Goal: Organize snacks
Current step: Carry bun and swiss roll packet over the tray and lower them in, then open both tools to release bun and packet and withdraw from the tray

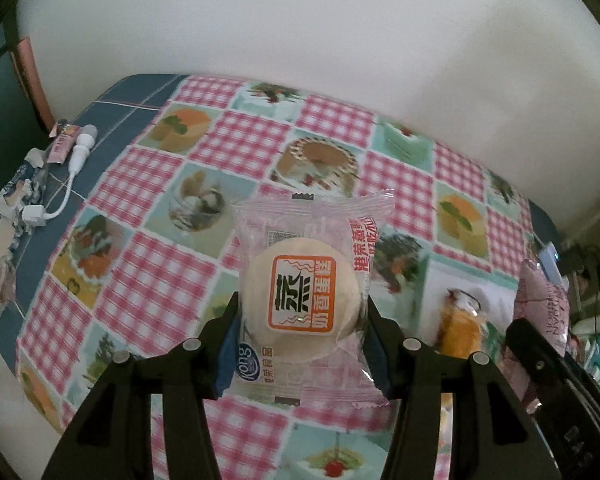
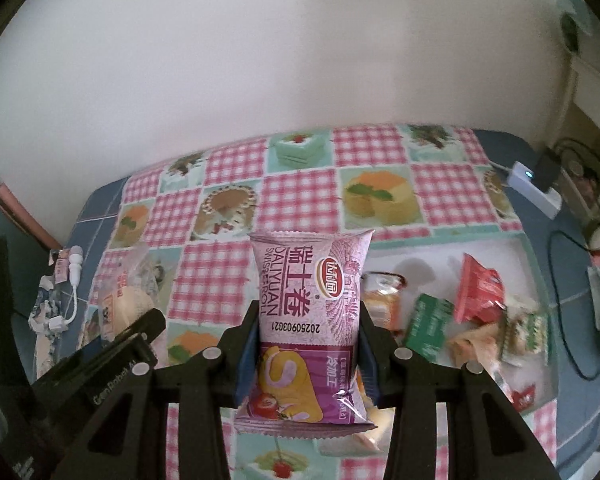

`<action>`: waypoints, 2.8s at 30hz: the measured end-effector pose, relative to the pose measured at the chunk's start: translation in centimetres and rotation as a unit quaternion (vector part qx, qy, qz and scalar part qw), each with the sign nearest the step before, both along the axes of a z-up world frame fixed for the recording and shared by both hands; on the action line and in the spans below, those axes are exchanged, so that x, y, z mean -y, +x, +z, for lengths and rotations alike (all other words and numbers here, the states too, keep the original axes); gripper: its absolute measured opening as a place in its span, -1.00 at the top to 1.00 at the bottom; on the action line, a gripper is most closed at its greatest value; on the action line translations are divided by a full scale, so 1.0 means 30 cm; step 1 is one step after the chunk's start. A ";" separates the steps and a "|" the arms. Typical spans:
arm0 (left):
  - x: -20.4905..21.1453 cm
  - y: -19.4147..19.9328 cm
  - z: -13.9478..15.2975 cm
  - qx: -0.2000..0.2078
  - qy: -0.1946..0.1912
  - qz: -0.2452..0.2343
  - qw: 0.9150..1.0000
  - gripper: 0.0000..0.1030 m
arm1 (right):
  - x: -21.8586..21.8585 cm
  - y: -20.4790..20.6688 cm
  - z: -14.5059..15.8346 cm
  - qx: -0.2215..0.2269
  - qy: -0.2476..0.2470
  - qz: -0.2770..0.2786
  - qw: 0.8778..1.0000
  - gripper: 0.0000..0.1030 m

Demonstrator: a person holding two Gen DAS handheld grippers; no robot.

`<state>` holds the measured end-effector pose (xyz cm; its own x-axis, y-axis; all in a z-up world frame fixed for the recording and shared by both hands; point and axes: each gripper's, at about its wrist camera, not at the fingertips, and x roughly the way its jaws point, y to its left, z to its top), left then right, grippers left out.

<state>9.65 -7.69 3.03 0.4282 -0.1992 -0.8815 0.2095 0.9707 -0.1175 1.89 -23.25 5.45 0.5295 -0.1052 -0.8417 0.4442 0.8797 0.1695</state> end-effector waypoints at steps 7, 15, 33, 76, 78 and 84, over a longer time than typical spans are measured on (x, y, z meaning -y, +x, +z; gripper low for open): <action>0.079 -0.084 -0.031 -0.018 -0.009 -0.030 0.999 -0.08 | 0.095 -0.124 -0.068 -0.019 0.003 -0.034 0.999 0.11; 0.195 -0.163 -0.038 -0.039 -0.037 -0.074 0.996 -0.08 | 0.253 -0.235 -0.146 -0.043 0.008 -0.079 0.996 0.11; 0.430 -0.281 -0.045 -0.056 -0.060 -0.164 0.983 -0.08 | 0.432 -0.342 -0.178 -0.042 0.033 -0.136 0.989 0.11; 0.326 -0.185 -0.098 -0.055 -0.015 -0.079 0.995 -0.75 | 0.414 -0.300 -0.241 -0.063 0.046 -0.114 0.990 -0.52; 0.314 -0.175 -0.110 -0.055 -0.007 -0.069 0.996 -0.83 | 0.416 -0.298 -0.246 -0.065 0.046 -0.113 0.990 -0.64; 0.278 -0.145 -0.141 -0.053 0.017 -0.048 0.997 -0.83 | 0.403 -0.289 -0.258 -0.067 0.041 -0.106 0.991 -1.00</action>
<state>5.30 -16.01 -1.20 0.3124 -0.2034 -0.9279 0.2898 0.9507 -0.1108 -6.78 -35.34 -2.28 0.3863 -0.1309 -0.9131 0.6405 0.7504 0.1633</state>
